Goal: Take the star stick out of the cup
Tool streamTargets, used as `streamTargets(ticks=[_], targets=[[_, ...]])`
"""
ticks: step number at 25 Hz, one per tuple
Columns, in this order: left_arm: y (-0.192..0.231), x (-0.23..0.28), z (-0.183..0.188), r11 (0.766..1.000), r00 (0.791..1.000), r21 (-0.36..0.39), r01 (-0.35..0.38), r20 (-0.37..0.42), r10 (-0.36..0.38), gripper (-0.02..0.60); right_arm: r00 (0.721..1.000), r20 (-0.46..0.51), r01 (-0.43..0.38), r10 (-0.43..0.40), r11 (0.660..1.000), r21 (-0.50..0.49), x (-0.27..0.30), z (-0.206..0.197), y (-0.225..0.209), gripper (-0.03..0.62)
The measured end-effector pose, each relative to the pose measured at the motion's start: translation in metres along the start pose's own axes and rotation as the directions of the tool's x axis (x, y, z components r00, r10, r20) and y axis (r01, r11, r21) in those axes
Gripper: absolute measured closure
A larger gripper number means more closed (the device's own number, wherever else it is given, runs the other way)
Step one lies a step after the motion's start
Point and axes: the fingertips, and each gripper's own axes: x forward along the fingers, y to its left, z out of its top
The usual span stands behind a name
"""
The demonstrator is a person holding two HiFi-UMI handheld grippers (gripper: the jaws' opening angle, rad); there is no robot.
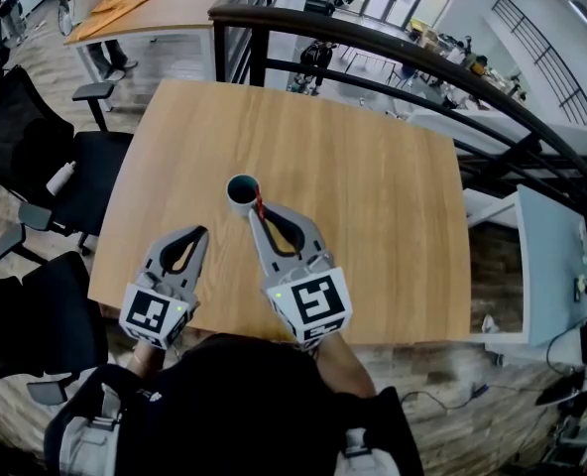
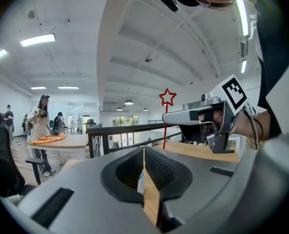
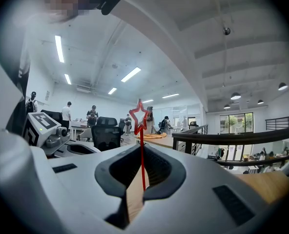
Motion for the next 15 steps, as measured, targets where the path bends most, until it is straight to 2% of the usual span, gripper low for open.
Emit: streamTargets(ticks=[15], targets=[[-0.0022,-0.0058,0.0023,1.000,1.000,-0.001,-0.014,0.000,0.014,0.560,1.000,0.003,-0.022,0.022,1.000,-0.004,-0.0035,0.0042,0.0054,0.566]])
